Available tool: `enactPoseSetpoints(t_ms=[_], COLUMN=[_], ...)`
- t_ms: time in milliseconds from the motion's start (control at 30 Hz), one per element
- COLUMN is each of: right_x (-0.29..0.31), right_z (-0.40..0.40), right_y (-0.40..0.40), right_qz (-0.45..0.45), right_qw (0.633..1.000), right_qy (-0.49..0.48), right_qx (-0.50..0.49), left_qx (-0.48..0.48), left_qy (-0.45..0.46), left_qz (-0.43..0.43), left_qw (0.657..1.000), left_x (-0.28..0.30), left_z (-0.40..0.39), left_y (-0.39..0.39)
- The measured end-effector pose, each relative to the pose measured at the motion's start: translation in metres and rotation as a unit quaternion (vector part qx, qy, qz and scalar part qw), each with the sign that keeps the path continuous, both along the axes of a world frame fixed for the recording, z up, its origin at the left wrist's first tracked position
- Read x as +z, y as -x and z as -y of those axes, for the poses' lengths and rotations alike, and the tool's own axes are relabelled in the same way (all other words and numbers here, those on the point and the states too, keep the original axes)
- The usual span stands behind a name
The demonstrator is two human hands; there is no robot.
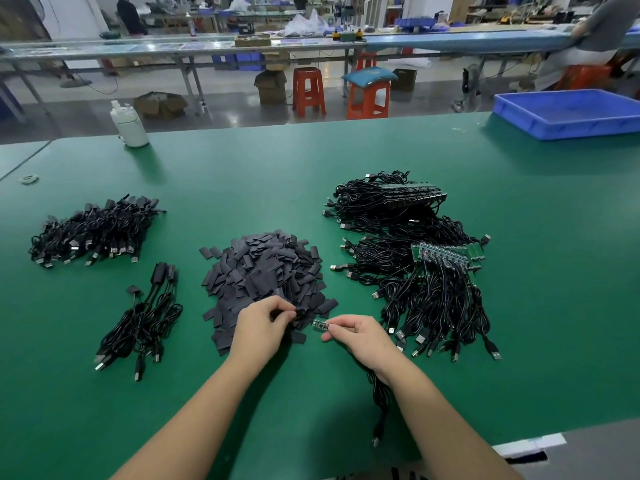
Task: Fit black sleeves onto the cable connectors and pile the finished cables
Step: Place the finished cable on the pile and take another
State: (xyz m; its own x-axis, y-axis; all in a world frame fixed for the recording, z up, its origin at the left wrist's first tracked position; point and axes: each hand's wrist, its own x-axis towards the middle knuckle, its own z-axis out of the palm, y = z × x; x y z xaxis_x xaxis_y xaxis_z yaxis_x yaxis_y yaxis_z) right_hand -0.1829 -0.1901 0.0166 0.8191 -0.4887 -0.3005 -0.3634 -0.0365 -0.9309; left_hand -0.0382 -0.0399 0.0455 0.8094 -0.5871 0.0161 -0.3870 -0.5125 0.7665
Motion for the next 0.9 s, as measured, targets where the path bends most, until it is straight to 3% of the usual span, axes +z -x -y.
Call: enactPoseSetpoints(t_ms=[233, 533, 700, 900], right_x=[-0.002, -0.002, -0.002, -0.002], right_z=[0.004, 0.007, 0.006, 0.007], right_y=[0.003, 0.004, 0.004, 0.003], right_qz=[0.01, 0.007, 0.005, 0.005], right_qw=[0.999, 0.995, 0.995, 0.995], right_qy=[-0.045, -0.078, -0.061, -0.06], right_qx=[0.018, 0.065, 0.077, 0.081], left_qx=[-0.082, -0.182, -0.157, -0.176], left_qy=[0.023, -0.066, -0.015, -0.021], left_qz=[-0.07, 0.079, 0.055, 0.073], left_qw=[0.994, 0.978, 0.986, 0.981], left_x=[0.003, 0.003, 0.006, 0.004], left_z=[-0.003, -0.011, -0.015, -0.014], left_y=[0.001, 0.011, 0.01, 0.011])
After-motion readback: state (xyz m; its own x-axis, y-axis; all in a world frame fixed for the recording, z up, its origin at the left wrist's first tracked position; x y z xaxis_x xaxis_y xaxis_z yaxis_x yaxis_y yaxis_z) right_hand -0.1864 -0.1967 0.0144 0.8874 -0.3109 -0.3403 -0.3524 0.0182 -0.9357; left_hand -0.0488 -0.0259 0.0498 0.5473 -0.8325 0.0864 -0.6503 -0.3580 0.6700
